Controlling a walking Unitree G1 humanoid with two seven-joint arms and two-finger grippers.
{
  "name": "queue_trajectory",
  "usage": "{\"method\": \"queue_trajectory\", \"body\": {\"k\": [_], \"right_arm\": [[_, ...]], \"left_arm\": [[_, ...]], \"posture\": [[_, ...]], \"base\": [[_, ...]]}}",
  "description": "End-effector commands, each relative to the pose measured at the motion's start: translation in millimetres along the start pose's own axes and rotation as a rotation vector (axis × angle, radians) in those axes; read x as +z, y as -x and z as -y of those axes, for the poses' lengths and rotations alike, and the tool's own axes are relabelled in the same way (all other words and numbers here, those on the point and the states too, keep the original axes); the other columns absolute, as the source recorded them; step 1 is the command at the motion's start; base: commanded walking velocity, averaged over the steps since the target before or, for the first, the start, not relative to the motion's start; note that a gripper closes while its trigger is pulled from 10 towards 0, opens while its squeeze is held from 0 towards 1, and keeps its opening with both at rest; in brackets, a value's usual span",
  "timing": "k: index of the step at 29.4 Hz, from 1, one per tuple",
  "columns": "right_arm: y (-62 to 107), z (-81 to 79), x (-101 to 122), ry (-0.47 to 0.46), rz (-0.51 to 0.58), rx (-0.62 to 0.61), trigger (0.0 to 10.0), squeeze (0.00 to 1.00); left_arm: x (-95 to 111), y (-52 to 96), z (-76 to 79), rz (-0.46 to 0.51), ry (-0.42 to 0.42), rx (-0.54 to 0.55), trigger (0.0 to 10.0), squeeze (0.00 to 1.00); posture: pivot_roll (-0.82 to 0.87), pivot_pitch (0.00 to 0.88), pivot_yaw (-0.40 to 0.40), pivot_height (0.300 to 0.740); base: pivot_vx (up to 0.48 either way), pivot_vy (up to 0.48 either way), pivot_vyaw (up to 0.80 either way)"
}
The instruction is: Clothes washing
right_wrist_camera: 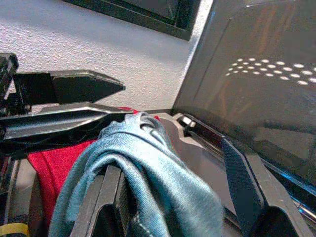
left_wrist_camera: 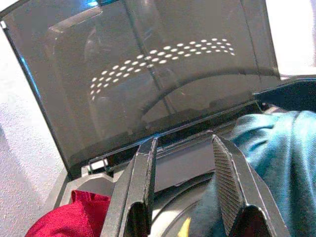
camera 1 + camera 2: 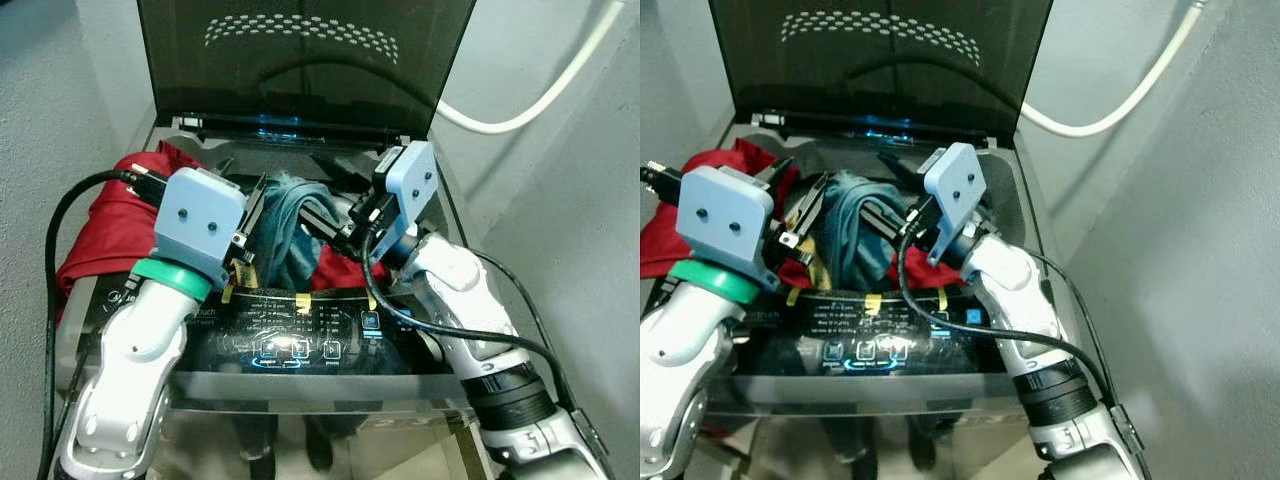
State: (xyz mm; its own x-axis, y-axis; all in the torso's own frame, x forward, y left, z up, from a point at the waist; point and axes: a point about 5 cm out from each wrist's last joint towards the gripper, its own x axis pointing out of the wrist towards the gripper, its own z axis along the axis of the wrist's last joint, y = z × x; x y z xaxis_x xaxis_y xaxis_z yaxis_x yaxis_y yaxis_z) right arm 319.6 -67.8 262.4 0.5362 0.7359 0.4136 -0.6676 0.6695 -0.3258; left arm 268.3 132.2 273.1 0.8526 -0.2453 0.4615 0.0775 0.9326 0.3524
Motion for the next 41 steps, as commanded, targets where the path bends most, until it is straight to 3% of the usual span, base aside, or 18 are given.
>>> {"method": "queue_trajectory", "body": {"k": [1,3,4,9,10,14,15,16,19,30,32,41], "right_arm": [[11.3,2.3,-3,-0.002,-0.011,-0.093,10.0,0.00],[11.3,2.3,-3,-0.002,-0.011,-0.093,10.0,0.00],[22.4,5.6,-7,-0.012,-0.033,-0.198,10.0,0.00],[31.9,3.6,-10,0.012,-0.078,-0.225,10.0,0.00],[35.3,12.4,-9,0.017,-0.064,-0.335,10.0,0.00],[39.9,23.3,-7,0.016,-0.046,-0.477,10.0,0.00],[43.6,28.7,-5,0.003,-0.028,-0.602,10.0,0.00],[43.6,28.7,-5,0.003,-0.028,-0.602,10.0,0.00],[52.6,33.8,-11,-0.056,-0.017,-0.825,10.0,0.00],[47.7,27.4,-11,-0.059,0.020,-0.852,10.0,0.00],[45.2,30.1,-6,-0.016,0.043,-0.849,10.0,0.00],[45.8,33.8,-4,-0.014,0.043,-0.858,10.0,0.00]], "left_arm": [[3,-7.3,5.1,0.031,0.005,-0.009,10.0,0.00],[3,-7.3,5.1,0.031,0.005,-0.009,10.0,0.00],[5,-14.2,5.8,0.049,0.016,-0.005,10.0,0.00],[4,-20.0,2.6,0.057,0.030,0.015,10.0,0.00],[1,-22.4,4.0,0.043,0.066,0.019,10.0,0.00],[-2,-25.1,6.3,0.027,0.110,0.021,10.0,0.00],[-7,-28.7,6.8,-0.002,0.174,0.031,10.0,0.00],[-7,-28.7,6.8,-0.002,0.174,0.031,10.0,0.00],[-21,-39.1,7.4,-0.076,0.326,0.081,10.0,0.00],[-31,-42.4,10.4,-0.099,0.344,0.070,10.0,0.00],[-35,-42.2,9.2,-0.108,0.342,0.076,10.0,0.00],[-34,-46.6,14.8,-0.094,0.359,0.060,10.0,0.00]], "posture": [[0.17,0.013,0.017,0.740],[0.17,0.013,0.017,0.740],[0.16,0.024,0.009,0.740],[0.15,0.002,0.015,0.740],[0.13,0.002,0.027,0.740],[0.13,0.002,0.027,0.740],[0.11,0.000,0.036,0.740],[0.11,0.000,0.036,0.740],[0.11,0.000,0.033,0.740],[0.10,0.000,0.033,0.740],[0.08,0.000,0.032,0.740],[0.09,0.000,0.010,0.740]], "base": [[0.000,0.000,0.00],[0.000,0.000,0.00],[0.000,0.000,0.00],[0.000,0.000,0.00],[0.000,0.000,0.00],[0.000,0.000,0.00],[0.000,0.000,0.00],[0.000,0.000,0.00],[0.000,0.000,0.00],[0.000,0.000,0.00],[0.000,0.000,0.00],[0.000,0.000,0.00]]}}
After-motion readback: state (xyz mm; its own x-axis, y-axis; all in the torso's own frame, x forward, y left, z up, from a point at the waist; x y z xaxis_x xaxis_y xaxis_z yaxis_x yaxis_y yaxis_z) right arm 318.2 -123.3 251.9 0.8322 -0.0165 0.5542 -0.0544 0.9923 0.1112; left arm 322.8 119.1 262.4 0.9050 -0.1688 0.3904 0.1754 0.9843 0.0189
